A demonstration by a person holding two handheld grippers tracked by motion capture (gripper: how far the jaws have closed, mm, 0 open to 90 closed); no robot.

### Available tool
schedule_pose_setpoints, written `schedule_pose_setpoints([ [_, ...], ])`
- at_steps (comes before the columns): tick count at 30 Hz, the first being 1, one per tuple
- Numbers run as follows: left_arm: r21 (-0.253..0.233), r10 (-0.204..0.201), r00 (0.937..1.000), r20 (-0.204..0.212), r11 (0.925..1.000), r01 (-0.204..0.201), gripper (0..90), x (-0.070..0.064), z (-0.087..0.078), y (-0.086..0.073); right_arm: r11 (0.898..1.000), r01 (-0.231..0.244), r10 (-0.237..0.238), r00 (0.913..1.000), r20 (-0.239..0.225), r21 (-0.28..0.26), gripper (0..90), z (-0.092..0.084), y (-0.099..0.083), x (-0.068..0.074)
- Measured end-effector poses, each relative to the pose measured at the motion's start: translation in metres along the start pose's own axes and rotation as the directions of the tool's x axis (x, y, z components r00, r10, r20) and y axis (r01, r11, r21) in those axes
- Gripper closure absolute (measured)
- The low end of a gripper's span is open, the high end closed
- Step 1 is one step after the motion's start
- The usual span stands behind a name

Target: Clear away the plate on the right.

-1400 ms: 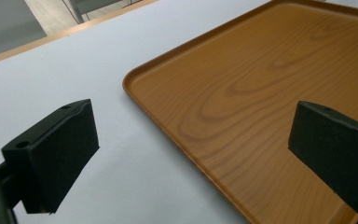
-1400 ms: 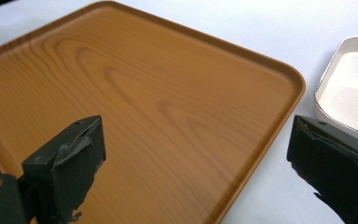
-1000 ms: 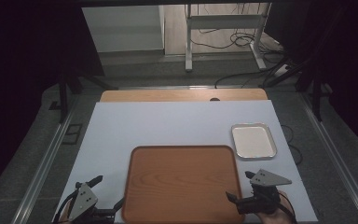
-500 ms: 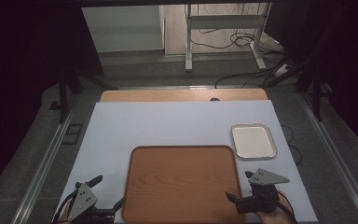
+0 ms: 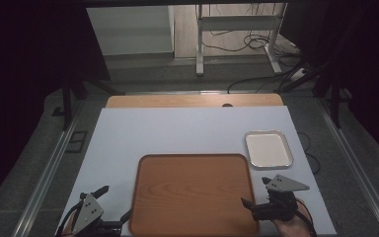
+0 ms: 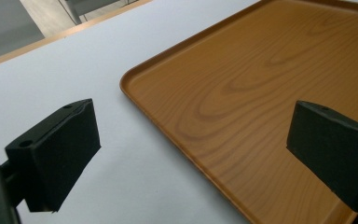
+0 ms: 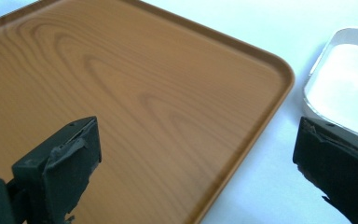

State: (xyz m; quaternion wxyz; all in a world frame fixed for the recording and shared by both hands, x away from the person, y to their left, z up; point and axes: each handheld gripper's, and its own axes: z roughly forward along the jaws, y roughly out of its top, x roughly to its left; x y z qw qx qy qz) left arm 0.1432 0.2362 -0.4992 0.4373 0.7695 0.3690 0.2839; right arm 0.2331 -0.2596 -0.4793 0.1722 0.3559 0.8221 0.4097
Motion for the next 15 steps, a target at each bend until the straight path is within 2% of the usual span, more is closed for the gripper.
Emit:
schedule_pose_setpoints([
  [6, 0.0, 0.0, 1.0, 0.0, 1.0, 0.0, 2.3, 0.0, 0.0, 0.0, 1.0, -0.009, 0.009, 0.9998, 0.02, -0.002, 1.0, 0.002, 0.001, -0.007],
  [15, -0.004, -0.003, 1.0, 0.005, 1.0, 0.003, 2.3, 0.0, 0.0, 0.0, 0.999, -0.037, 0.038, 0.9985, 0.039, -0.038, 1.1, 0.004, 0.006, -0.019],
])
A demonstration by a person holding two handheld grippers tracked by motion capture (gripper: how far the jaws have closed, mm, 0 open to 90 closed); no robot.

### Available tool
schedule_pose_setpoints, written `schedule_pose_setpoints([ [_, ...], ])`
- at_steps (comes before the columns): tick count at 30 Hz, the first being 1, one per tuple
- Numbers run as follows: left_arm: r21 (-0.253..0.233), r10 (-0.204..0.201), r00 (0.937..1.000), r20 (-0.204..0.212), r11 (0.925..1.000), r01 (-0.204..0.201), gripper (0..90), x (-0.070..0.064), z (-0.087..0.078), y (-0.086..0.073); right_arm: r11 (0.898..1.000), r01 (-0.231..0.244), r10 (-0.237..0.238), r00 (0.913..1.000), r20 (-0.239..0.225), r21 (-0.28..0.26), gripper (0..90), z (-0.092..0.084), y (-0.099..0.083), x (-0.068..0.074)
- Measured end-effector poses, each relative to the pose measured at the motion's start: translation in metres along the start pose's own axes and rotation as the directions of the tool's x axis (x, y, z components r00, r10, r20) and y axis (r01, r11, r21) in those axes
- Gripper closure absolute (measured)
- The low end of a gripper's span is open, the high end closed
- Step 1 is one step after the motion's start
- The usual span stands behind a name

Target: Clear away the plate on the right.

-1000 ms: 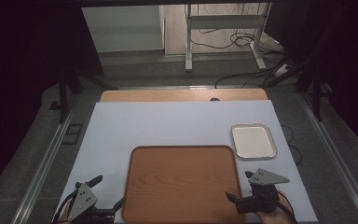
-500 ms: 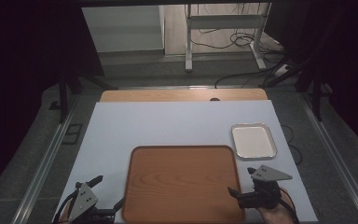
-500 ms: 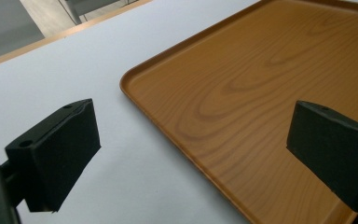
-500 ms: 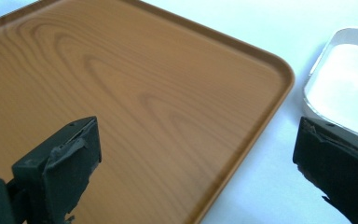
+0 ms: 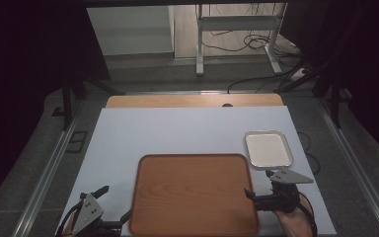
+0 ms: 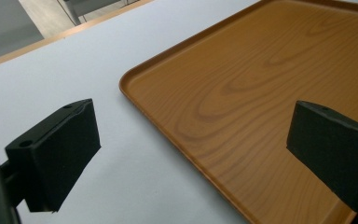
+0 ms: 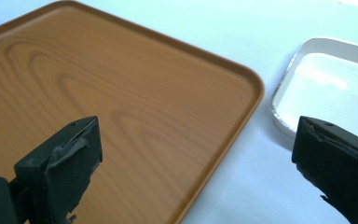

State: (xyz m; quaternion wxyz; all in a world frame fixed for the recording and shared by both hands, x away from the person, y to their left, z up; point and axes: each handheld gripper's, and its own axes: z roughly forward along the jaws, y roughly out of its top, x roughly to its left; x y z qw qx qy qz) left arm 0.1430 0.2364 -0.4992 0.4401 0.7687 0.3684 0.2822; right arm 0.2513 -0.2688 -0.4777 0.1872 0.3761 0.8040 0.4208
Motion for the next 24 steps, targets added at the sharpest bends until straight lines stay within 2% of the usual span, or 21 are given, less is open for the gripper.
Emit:
schedule_pose_setpoints([
  [9, -0.003, -0.002, 1.0, 0.002, 1.0, 0.002, 2.3, 0.0, 0.0, 0.0, 0.999, -0.038, 0.039, 0.9988, 0.029, -0.03, 1.1, 0.002, 0.003, -0.016],
  [22, -0.002, -0.002, 1.0, 0.002, 1.0, 0.002, 2.3, 0.0, 0.0, 0.0, 0.998, -0.061, 0.061, 0.9936, 0.095, -0.007, 1.6, 0.009, 0.006, -0.042],
  [24, -0.001, -0.001, 1.0, 0.002, 1.0, 0.001, 2.3, 0.0, 0.0, 0.0, 0.997, -0.076, 0.076, 0.9912, 0.108, -0.008, 1.6, 0.011, 0.007, -0.05],
])
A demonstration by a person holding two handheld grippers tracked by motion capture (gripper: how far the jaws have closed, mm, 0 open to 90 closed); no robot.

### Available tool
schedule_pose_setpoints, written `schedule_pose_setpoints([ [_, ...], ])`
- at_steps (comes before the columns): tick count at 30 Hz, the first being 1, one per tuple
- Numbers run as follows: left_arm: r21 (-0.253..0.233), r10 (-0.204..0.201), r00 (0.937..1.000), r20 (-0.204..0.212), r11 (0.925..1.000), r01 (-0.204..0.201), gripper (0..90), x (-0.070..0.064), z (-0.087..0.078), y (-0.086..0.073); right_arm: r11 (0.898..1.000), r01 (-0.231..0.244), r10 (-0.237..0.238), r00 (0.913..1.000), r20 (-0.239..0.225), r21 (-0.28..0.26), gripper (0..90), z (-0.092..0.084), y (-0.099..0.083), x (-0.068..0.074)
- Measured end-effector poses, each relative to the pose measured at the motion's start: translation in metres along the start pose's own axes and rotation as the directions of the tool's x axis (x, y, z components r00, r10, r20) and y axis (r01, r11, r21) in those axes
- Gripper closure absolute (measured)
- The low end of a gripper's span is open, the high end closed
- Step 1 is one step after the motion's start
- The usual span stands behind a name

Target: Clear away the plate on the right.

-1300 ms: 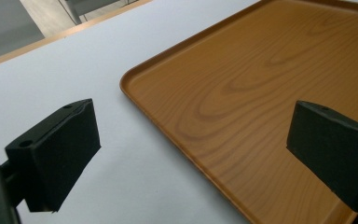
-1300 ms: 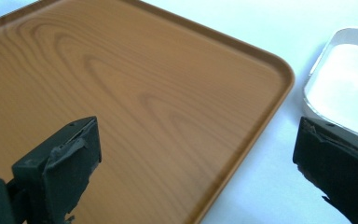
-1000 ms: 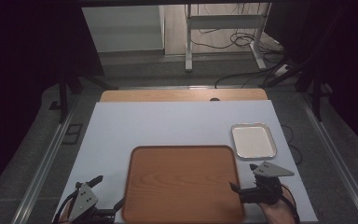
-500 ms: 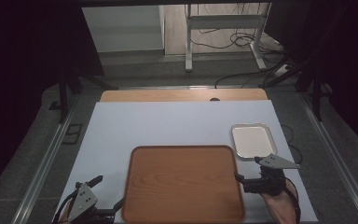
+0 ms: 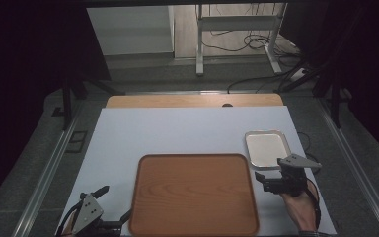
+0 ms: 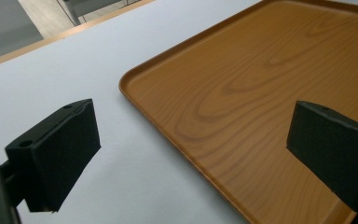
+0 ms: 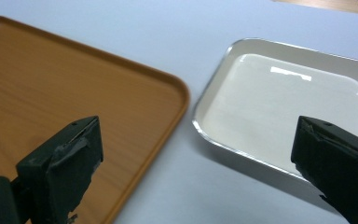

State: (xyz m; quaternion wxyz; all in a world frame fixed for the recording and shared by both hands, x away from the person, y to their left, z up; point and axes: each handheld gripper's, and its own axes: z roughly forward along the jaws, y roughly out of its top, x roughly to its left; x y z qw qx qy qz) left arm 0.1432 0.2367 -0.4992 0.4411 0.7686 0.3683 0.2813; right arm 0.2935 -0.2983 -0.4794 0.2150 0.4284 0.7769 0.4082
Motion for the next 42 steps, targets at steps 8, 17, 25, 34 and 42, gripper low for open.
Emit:
schedule_pose_setpoints([
  [8, 0.001, 0.002, 1.0, -0.001, 1.0, -0.002, 2.3, 0.0, 0.0, 0.0, 1.0, -0.023, 0.023, 0.999, 0.037, 0.005, 1.6, 0.004, 0.001, -0.015],
  [17, 0.002, 0.003, 1.0, -0.003, 1.0, -0.003, 2.3, 0.0, 0.0, 0.0, 0.999, -0.04, 0.039, 0.996, 0.081, 0.011, 1.6, 0.009, 0.006, -0.037],
  [25, 0.001, -0.006, 1.0, -0.006, 1.0, 0.006, 2.3, 0.0, 0.0, 0.0, 0.994, -0.105, 0.103, 0.9884, 0.112, 0.007, 1.6, 0.014, 0.008, -0.057],
  [34, -0.003, -0.015, 0.9999, -0.005, 0.9999, 0.015, 2.1, 0.001, 0.0, 0.0, 0.986, -0.163, 0.156, 0.9773, 0.144, 0.043, 0.0, 0.021, 0.012, -0.077],
  [42, -0.002, -0.013, 0.9999, -0.005, 0.9999, 0.013, 2.1, 0.001, 0.0, 0.0, 0.973, -0.22, 0.203, 0.9609, 0.189, 0.074, 13.1, 0.027, 0.014, -0.094],
])
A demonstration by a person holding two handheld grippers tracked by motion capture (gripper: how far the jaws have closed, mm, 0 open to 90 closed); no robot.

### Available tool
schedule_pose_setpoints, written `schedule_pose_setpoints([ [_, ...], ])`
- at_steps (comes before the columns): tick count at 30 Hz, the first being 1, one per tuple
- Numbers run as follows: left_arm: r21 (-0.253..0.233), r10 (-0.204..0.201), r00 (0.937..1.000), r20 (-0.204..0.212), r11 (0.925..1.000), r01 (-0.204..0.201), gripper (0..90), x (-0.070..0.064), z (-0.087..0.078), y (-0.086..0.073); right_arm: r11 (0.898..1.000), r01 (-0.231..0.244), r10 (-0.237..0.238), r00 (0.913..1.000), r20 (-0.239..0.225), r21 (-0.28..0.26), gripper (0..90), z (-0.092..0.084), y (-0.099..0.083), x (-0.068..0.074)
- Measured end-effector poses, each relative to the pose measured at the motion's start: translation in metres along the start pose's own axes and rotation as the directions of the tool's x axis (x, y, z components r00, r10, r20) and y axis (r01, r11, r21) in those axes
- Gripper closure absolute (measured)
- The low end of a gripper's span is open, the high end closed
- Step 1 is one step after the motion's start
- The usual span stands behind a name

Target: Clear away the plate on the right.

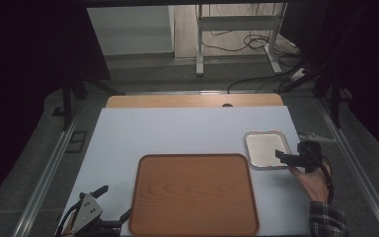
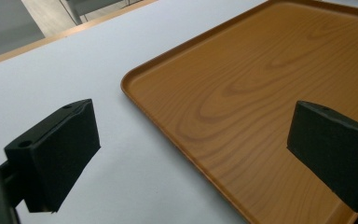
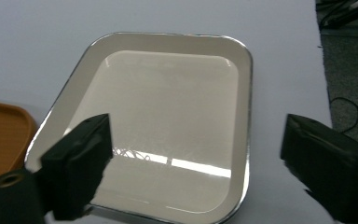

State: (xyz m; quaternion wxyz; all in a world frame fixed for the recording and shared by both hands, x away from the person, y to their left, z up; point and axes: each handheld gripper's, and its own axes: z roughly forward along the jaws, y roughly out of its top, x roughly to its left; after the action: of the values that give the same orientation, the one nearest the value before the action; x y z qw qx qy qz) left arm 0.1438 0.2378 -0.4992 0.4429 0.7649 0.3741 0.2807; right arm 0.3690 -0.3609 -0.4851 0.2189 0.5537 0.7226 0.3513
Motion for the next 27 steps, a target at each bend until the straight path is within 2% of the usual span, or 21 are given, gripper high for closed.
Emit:
schedule_pose_setpoints([
  [6, 0.001, 0.001, 1.0, -0.001, 1.0, -0.001, 2.1, 0.0, 0.0, 0.0, 0.999, -0.019, 0.018, 0.9993, 0.033, 0.037, 36.3, 0.004, 0.008, -0.01],
  [10, 0.001, 0.0, 1.0, -0.001, 1.0, 0.0, 2.1, 0.0, 0.0, 0.0, 0.997, -0.02, 0.018, 0.9992, 0.036, 0.071, 44.8, 0.011, 0.012, -0.017],
  [13, 0.002, 0.0, 1.0, -0.002, 1.0, 0.0, 2.1, 0.0, 0.0, 0.0, 0.995, -0.05, 0.046, 0.9979, 0.045, 0.09, 54.1, 0.016, 0.015, -0.022],
  [14, 0.002, 0.0, 1.0, -0.002, 1.0, 0.0, 2.2, 0.0, 0.0, 0.0, 0.995, -0.05, 0.046, 0.9979, 0.045, 0.09, 54.1, 0.016, 0.015, -0.022],
  [16, 0.002, -0.001, 1.0, -0.002, 1.0, 0.001, 2.2, 0.0, 0.0, 0.0, 0.992, -0.078, 0.073, 0.9962, 0.047, 0.103, 62.5, 0.021, 0.016, -0.027],
  [24, 0.003, 0.001, 1.0, -0.001, 1.0, -0.001, 2.3, 0.0, 0.0, 0.0, 0.985, -0.105, 0.104, 0.9945, 0.014, 0.137, 74.4, 0.033, 0.017, -0.036],
  [27, 0.003, 0.001, 1.0, -0.001, 1.0, -0.001, 2.3, 0.0, 0.0, 0.0, 0.979, -0.11, 0.112, 0.9938, -0.002, 0.17, 79.6, 0.039, 0.018, -0.037],
])
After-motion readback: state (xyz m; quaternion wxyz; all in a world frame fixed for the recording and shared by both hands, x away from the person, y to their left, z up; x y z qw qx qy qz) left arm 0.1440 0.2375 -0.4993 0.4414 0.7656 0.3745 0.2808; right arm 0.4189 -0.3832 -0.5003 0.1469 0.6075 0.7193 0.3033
